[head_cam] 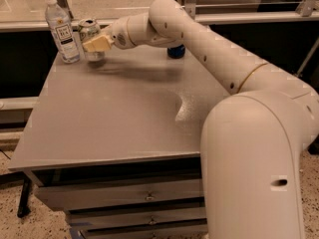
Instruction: Move 7up can near blue plastic bottle
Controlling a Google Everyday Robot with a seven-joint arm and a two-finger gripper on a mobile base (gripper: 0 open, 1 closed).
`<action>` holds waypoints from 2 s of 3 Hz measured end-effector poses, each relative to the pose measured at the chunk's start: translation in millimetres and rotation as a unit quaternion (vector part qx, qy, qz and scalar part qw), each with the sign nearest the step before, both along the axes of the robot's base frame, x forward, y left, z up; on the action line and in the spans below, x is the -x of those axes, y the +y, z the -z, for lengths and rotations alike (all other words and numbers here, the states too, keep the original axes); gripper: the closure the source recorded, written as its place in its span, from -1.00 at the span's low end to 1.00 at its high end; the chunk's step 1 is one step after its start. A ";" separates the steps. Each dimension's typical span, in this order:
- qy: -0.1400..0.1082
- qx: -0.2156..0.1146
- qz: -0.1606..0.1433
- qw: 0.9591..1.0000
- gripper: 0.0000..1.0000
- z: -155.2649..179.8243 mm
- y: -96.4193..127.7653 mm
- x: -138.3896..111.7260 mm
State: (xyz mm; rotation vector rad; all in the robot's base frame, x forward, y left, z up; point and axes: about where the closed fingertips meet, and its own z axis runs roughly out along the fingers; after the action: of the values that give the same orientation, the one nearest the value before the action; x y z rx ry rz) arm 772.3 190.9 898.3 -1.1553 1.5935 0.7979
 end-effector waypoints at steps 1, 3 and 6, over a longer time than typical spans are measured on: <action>0.004 -0.002 -0.012 1.000 1.00 3.8 15.7 -1.3; 0.012 -0.005 -0.021 1.000 0.20 10.3 30.4 -3.2; 0.010 -0.009 -0.026 1.000 -1.00 12.5 30.2 -2.2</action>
Offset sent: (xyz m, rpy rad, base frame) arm 0.0065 0.0304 -0.0088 0.0077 0.0250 0.0416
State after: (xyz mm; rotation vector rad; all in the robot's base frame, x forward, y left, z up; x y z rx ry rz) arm 774.5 221.1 885.8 -1.1831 1.5750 0.8571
